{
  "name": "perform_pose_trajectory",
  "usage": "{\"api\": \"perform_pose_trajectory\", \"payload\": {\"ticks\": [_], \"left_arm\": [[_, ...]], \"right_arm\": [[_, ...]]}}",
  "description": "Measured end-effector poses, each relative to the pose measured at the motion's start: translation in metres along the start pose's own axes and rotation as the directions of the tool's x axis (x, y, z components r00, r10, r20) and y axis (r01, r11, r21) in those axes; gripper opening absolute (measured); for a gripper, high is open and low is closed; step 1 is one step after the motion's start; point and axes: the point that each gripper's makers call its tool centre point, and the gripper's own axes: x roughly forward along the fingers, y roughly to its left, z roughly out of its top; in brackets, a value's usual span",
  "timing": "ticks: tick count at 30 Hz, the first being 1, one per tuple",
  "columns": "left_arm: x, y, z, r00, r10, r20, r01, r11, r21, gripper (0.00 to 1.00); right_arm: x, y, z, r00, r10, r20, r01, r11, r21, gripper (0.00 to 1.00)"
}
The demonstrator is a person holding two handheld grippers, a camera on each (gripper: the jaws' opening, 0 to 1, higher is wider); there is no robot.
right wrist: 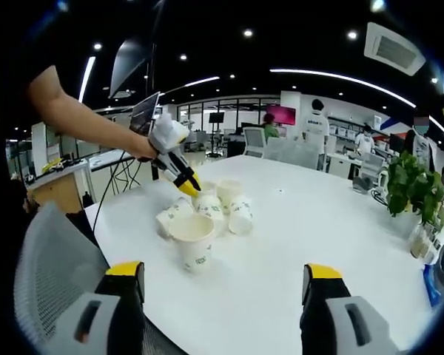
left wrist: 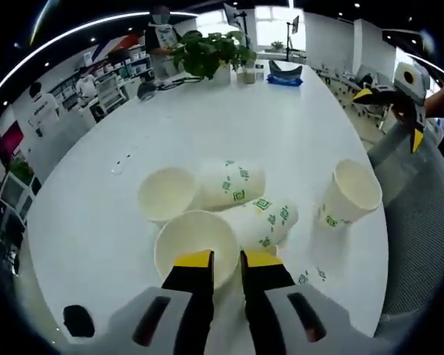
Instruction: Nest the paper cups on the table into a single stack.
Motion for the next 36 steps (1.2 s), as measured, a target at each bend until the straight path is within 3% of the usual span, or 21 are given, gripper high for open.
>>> {"api": "perform_pose_trajectory", "payload": {"ticks": [10,18,30,36], "left_arm": [[0.002,0.000,0.000,1.000,0.012,-0.014,-0.012,1.000,0.011,0.00],[-0.004,0.000,0.002,0.999,0.035,-0.008,-0.035,0.999,0.036,0.00],[-0.024,0.005,-0.004,0.997,0.074,0.004,-0.074,0.997,0.009,0.00],[-0.037,0.005,0.004,0.995,0.097,0.024,-0.097,0.995,0.008,0.00]], "right_arm": [[0.000,-0.001,0.000,1.000,-0.009,-0.001,0.009,1.000,-0.002,0.89],[0.000,-0.001,0.001,1.000,-0.006,0.003,0.006,1.000,-0.004,0.89],[0.000,0.007,0.000,1.000,0.029,-0.004,-0.029,0.999,-0.016,0.90],[0.000,0.008,0.001,0.999,0.033,0.002,-0.032,0.999,-0.017,0.91]]}}
